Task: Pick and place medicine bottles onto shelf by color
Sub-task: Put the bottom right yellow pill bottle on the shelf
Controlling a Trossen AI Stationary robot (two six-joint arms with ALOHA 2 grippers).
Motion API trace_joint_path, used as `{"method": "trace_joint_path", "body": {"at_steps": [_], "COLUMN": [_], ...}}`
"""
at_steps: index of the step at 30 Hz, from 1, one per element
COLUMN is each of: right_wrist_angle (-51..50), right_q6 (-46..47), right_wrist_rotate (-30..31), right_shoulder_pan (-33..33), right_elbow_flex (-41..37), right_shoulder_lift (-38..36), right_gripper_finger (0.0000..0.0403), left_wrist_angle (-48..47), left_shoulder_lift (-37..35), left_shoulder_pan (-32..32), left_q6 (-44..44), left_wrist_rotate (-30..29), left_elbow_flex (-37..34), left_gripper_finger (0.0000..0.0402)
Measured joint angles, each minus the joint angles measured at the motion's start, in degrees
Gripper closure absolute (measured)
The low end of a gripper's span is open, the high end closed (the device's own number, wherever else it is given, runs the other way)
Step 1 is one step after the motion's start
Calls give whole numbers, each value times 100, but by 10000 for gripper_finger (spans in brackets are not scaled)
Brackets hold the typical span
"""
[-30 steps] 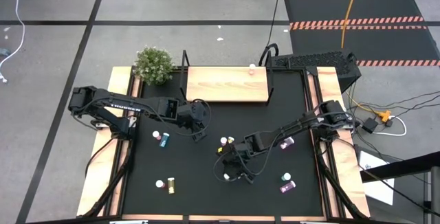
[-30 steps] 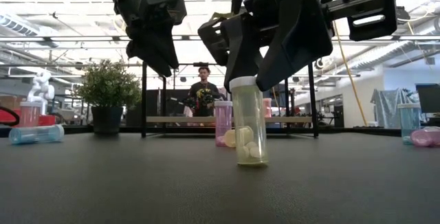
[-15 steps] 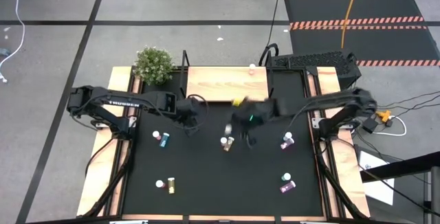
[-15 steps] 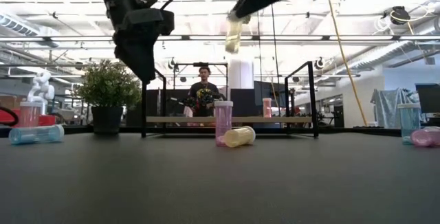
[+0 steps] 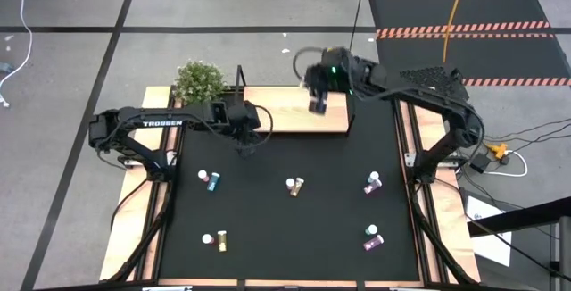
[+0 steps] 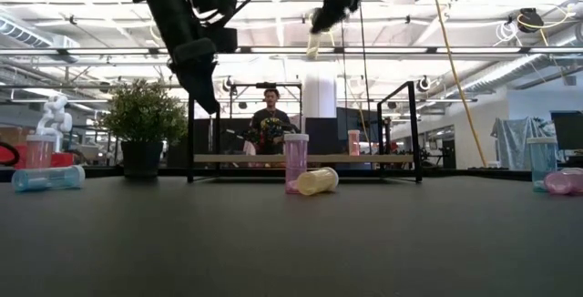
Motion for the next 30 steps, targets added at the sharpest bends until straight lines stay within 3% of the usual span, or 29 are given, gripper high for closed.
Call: {"method": "trace_joint_path", "body": {"at_steps": [5, 9, 17, 21, 30], "right_wrist_angle": [338, 320, 240, 245, 366], "right_q6": [-209, -296, -771, -790, -880], "right_wrist_rotate": [-554, -898, -1220, -1660, -1955], "right_shoulder_pan": [-874, -1192, -1325, -1316, -1434], "right_elbow_flex": [11, 7, 4, 4, 4], "right_shoulder_lift": [593, 1060, 1679, 1785, 2074], "right_gripper_finger": [282, 282, 282, 282, 282], "left_wrist_angle": [-4, 162, 1154, 1477, 1913], "left_shoulder_lift": [0, 0, 2, 2, 2], "left_shoulder_pan": [237, 316, 324, 324, 322], "left_q6": [-98, -532, -1166, -1193, -805], "left_wrist_rotate": [81, 112, 95, 95, 95], "left_elbow_flex": [0, 0, 60, 162, 668], "left_gripper_finger": [206, 206, 206, 206, 206]}}
